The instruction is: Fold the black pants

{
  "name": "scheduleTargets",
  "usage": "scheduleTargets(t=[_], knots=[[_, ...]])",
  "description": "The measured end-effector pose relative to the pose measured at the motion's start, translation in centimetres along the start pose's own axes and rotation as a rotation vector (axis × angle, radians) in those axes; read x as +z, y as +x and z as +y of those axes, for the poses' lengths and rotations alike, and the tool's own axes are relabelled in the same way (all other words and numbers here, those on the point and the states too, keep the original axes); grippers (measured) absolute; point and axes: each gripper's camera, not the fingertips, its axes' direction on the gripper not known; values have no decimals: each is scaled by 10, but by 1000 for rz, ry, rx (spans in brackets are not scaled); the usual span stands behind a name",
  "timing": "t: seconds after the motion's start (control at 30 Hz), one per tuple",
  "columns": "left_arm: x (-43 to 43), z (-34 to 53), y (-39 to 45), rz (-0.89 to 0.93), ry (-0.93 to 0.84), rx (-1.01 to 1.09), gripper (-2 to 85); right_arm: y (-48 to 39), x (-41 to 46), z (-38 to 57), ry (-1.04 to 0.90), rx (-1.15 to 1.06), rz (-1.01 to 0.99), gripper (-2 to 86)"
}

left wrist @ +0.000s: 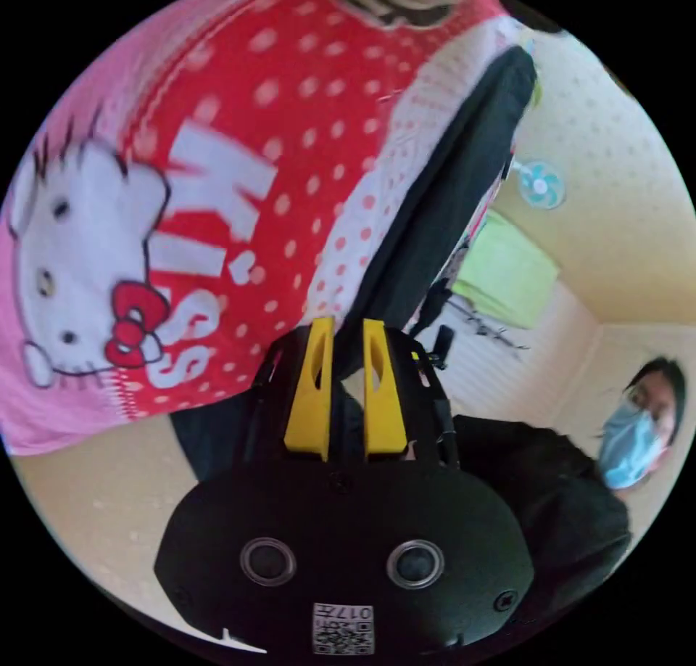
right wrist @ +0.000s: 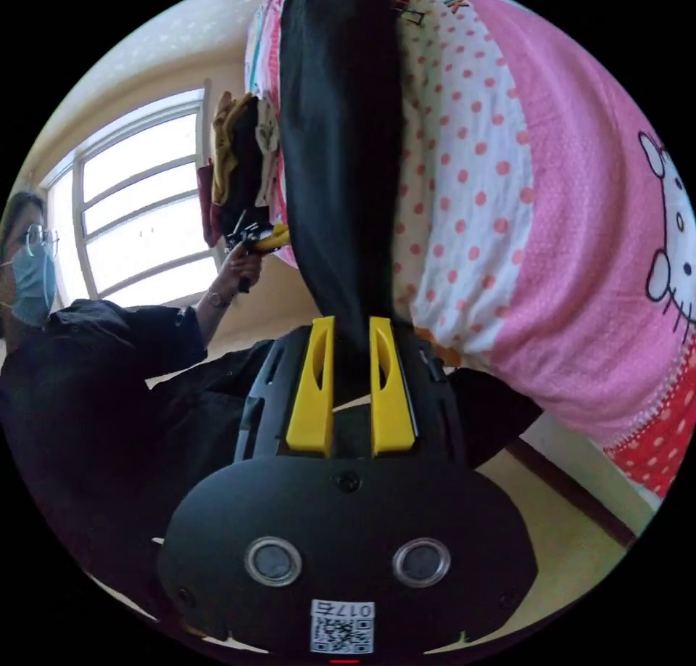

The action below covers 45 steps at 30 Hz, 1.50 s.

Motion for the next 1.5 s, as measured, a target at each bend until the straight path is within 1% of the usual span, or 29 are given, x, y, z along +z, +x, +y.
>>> scheduleTargets(t=[0.07,0.1,0.13,0.17,0.2,0.27,0.3,0.33,0.37,0.43,0.5,0.53,0.57,0.6,0.63,0.67,0.7,0.77,0.87,0.93,1.0,1.07,1.13,1.2,1.23,1.27,1.37,1.43,1.5], knots=[[-20,3,40,-124,99,137,105,-10,-22,-12,143,-36,43,113],[-23,1,48,-137,124,165,110,-13,-29,-26,207,-48,90,123],[-26,-5,61,-142,162,209,118,-13,-30,-35,225,-52,109,128],[-23,-17,70,-128,169,245,124,-10,-25,-55,237,-43,138,134],[-18,-24,73,-122,155,255,124,-5,-13,-77,207,-29,117,137],[9,-42,80,-148,89,258,103,-5,15,-105,150,-40,26,118],[14,-41,82,-154,86,270,93,-11,38,-118,76,-33,7,86],[25,-36,86,-166,64,289,60,-16,49,-121,32,-43,11,70],[40,-29,87,-145,-16,288,40,-29,59,-120,1,-81,29,55],[47,-5,91,-74,-31,320,31,-50,52,-102,31,-142,32,43],[55,20,97,-85,-79,348,28,-68,44,-63,4,-159,104,38],[74,35,97,-83,-167,361,29,-70,46,-53,-17,-152,128,39],[97,50,90,-105,-270,328,35,-67,52,-34,-73,-92,154,41],[107,56,86,-129,-313,306,37,-58,57,-19,-126,13,157,47],[119,67,76,-196,-355,264,54,-53,57,-14,-137,63,154,50],[115,73,69,-234,-321,230,73,-51,51,-6,-109,117,140,66],[108,74,67,-226,-287,219,83,-54,39,-6,-41,137,120,81],[61,71,69,-122,-67,235,98,-58,16,-19,66,151,120,96],[17,61,91,-147,139,334,98,-71,-6,-61,183,96,172,98],[15,50,103,-174,151,389,99,-76,-9,-89,231,83,179,101],[26,40,106,-179,103,407,99,-83,2,-121,242,60,150,105],[45,35,101,-234,40,385,97,-89,21,-134,209,76,179,104],[53,42,100,-228,28,392,87,-101,39,-134,219,95,234,99],[61,50,94,-264,1,362,66,-118,49,-121,280,125,290,74],[68,55,88,-304,-27,339,32,-121,51,-117,287,139,303,64],[65,63,82,-287,-21,346,12,-128,54,-110,305,133,294,46],[28,80,70,-169,23,357,1,-149,49,-101,346,98,168,28],[6,92,61,-213,76,353,3,-164,50,-103,329,42,168,27],[1,93,45,-236,69,351,11,-158,59,-112,226,82,238,33]])
